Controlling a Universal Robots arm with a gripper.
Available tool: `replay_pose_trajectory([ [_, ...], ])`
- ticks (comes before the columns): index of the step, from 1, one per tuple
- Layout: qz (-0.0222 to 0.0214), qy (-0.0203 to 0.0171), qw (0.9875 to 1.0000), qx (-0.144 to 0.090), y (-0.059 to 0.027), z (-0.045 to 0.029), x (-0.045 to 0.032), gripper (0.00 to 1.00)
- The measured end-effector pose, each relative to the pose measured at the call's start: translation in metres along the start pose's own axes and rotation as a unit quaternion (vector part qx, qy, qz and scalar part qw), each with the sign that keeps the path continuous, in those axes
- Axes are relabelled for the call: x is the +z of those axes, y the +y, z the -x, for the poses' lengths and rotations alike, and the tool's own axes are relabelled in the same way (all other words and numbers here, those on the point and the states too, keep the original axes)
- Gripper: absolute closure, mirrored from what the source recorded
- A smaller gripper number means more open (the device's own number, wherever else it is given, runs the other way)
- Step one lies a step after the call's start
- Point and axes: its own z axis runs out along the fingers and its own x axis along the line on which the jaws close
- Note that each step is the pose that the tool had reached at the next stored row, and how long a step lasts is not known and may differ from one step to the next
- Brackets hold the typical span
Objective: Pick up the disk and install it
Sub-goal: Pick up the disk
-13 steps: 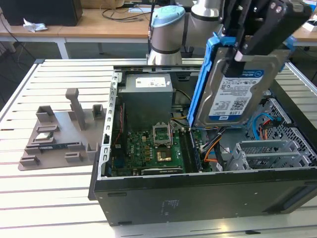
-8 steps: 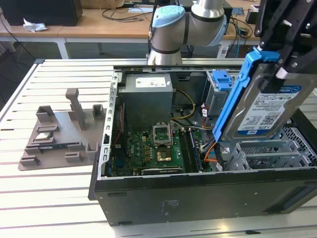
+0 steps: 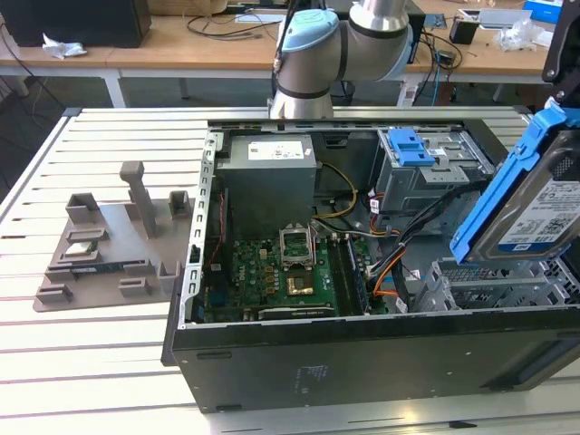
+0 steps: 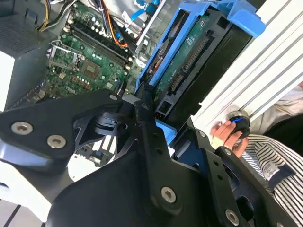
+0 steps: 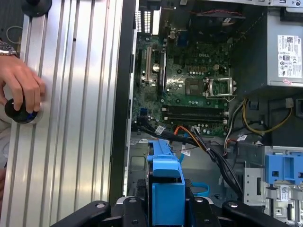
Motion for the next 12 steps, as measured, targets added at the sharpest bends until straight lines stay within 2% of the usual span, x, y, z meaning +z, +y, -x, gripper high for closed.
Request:
replay_pose_trajectory([
  [3, 0.0, -0.0007, 1.0, 0.005, -0.0064, -0.001, 0.0017, 0.63],
  [5, 0.0, -0.0019, 0.9998, 0.021, -0.007, -0.0012, 0.0024, 0.63],
  [8, 0.0, -0.0021, 0.9998, 0.022, -0.0073, -0.0012, 0.0024, 0.63],
  [9, -0.0035, -0.002, 0.9997, 0.022, -0.0071, -0.0012, 0.0025, 0.63],
  [10, -0.0123, -0.0019, 0.9997, 0.022, -0.0073, -0.0012, 0.0027, 0.63],
  [12, -0.0127, -0.002, 0.9997, 0.022, -0.0073, -0.0012, 0.0027, 0.63],
])
